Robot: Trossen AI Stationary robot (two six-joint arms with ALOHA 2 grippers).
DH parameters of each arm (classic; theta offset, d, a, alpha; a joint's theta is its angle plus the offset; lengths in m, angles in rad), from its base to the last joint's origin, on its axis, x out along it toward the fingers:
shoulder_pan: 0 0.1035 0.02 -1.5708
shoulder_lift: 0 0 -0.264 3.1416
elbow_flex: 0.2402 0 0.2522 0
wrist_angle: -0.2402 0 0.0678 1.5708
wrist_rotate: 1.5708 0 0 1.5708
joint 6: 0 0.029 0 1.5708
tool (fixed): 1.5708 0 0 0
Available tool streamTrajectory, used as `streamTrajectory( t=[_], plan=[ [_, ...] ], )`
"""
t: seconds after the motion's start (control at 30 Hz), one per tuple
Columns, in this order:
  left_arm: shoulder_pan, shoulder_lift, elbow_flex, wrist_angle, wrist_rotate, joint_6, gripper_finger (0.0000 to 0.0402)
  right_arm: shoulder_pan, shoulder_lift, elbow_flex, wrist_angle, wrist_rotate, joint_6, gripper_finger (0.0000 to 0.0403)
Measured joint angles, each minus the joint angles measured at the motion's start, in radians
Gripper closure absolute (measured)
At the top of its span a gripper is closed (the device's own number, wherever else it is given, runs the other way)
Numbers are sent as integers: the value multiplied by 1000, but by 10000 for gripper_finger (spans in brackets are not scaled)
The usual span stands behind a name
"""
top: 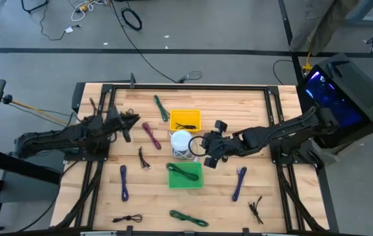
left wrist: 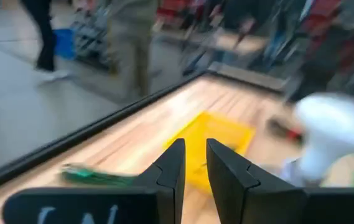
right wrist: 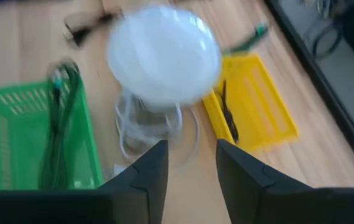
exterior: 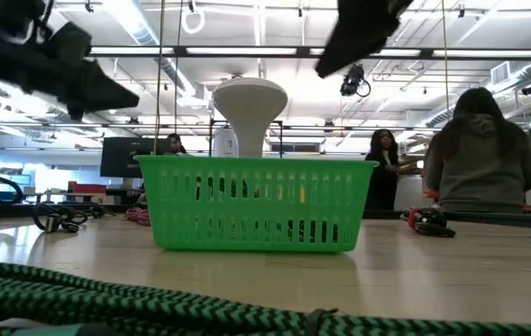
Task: Pick & Place USB Port
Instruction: Put the top green and black USB cable into the green bin
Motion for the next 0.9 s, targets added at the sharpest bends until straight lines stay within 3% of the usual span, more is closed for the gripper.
streamTrajectory(
  t=[0.13, 0.3, 0.4, 0.6, 0.7, 0.9],
  plan=[
    [112, 226, 141, -84, 59, 113, 333, -4, 0, -13, 75, -2, -62, 268],
    [273, 523, 280, -94, 310, 349, 333, -2, 0, -26, 77, -2, -70, 268],
    [359, 705, 343, -122, 373, 443, 333, 1, 0, -43, 81, -23, -78, 268],
    [424, 999, 479, -225, 559, 794, 333, 1, 0, -96, 100, -42, -70, 268],
    [405, 1096, 550, -253, 537, 924, 333, 1, 0, -121, 129, -53, -63, 268],
    [378, 1250, 713, -343, 311, 1147, 333, 1, 0, -156, 188, -55, -63, 268]
  ],
)
